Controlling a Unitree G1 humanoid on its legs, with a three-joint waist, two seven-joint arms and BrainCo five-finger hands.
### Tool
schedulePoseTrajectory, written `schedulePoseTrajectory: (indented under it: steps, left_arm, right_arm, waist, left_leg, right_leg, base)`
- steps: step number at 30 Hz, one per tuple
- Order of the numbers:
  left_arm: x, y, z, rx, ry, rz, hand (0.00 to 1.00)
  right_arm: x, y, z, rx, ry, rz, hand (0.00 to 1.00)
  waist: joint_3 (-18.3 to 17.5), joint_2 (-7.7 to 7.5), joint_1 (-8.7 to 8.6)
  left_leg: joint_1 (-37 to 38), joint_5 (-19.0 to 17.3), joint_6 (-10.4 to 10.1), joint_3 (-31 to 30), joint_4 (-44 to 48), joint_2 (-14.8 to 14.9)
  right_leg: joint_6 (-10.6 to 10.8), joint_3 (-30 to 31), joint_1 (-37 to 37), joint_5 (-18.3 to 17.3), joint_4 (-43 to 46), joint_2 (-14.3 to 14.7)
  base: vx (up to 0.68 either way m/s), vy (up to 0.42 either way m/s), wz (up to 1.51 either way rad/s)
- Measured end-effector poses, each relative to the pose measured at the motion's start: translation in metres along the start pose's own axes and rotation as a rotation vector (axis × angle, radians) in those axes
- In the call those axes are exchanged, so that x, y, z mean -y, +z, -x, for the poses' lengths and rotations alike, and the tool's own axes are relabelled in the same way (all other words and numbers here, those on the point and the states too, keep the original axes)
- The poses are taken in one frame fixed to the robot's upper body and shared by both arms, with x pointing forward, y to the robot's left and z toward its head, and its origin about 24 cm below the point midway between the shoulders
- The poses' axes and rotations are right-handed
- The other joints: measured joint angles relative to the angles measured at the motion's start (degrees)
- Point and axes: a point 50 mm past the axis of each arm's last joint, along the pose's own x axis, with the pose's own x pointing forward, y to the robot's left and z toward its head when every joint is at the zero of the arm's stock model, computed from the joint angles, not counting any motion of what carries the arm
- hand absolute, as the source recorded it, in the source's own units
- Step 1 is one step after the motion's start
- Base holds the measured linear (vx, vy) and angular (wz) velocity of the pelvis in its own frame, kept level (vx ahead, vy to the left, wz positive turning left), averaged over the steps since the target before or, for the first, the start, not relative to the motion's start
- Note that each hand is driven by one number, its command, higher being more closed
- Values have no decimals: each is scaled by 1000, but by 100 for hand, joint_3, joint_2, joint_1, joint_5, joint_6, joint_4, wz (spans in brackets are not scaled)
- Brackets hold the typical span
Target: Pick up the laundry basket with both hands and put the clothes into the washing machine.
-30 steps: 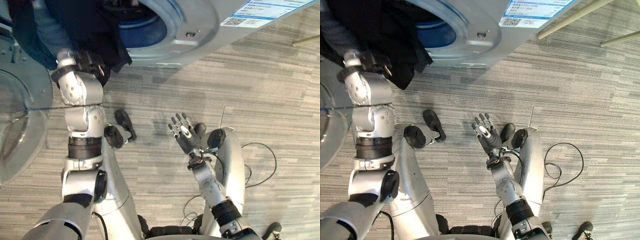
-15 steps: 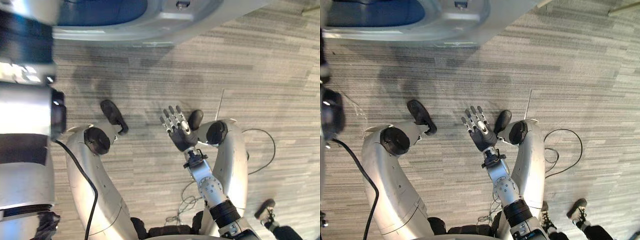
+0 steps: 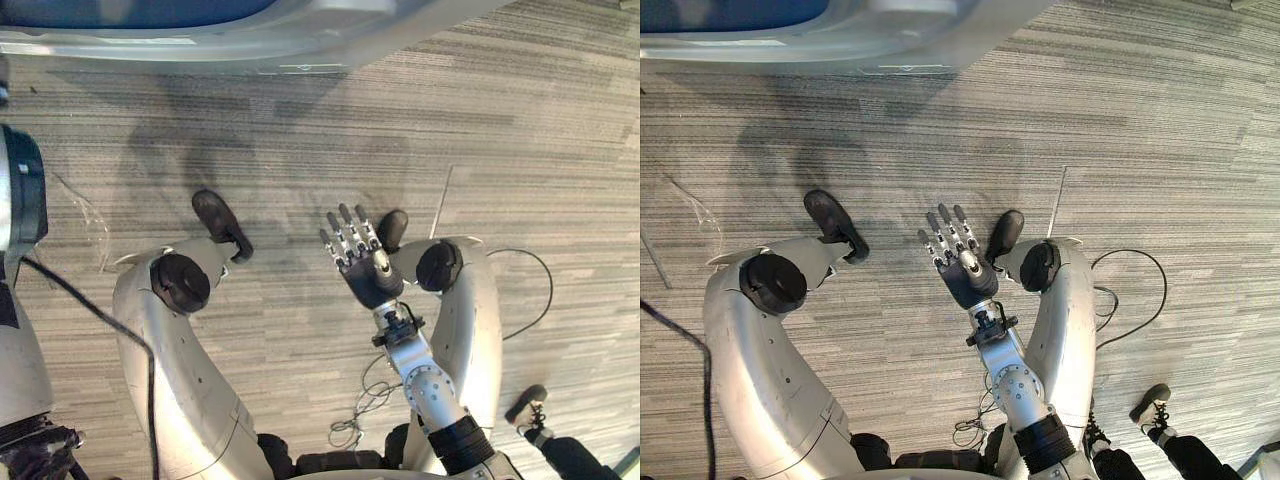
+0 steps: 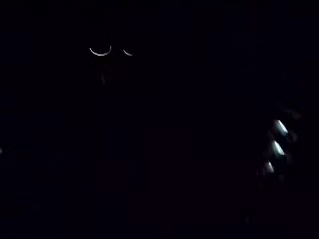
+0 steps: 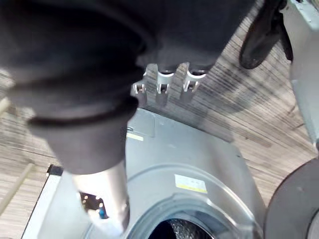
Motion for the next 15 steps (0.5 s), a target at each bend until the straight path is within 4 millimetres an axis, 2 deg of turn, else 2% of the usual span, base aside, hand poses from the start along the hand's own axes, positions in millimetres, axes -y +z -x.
schedulePoseTrajectory:
  steps: [1,2,4,6,10,15]
  left_arm:
    - [18,8,12,73,-67,-87,0]
    - [28,10,19,101,-105,-118,0]
    - [60,15,43,185,-261,-196,0]
    - [73,15,56,228,-348,-230,0]
    - [70,2,60,225,-356,-307,0]
    - [65,-19,61,137,-332,-387,0]
  right_arm:
    - [-1,0,0,-3,13,2,0]
    - [-1,0,1,-6,15,3,0]
    - [0,0,1,-8,15,4,0]
    - [0,0,2,-13,18,1,0]
    - [2,1,7,-20,22,-16,0]
    - [2,3,11,-18,29,-12,0]
  waist:
    - [0,0,-1]
    - [0,1,1]
    - [-1,2,1]
    - [-1,2,21]
    - [-8,8,176]
    - [-20,27,258]
  left_leg:
    - [4,0,1,-6,13,0]
    - [10,0,1,-7,18,0]
    - [55,0,1,19,38,0]
    - [76,-1,1,25,63,9]
    - [149,-14,19,73,69,97]
    - [161,-11,22,80,20,97]
  right_leg:
    - [-2,-4,0,-1,26,-12]
    - [-3,-6,0,-2,38,-21]
    - [-5,1,0,-3,83,-80]
    - [-8,14,0,-4,116,-82]
    - [-55,35,16,22,100,-87]
    - [-67,0,48,28,48,-92]
  base:
    - [0,0,0]
    - [31,-31,5]
    - [29,-32,4]
    - [21,-33,1]
    - [15,-31,-7]
    - [19,-26,0]
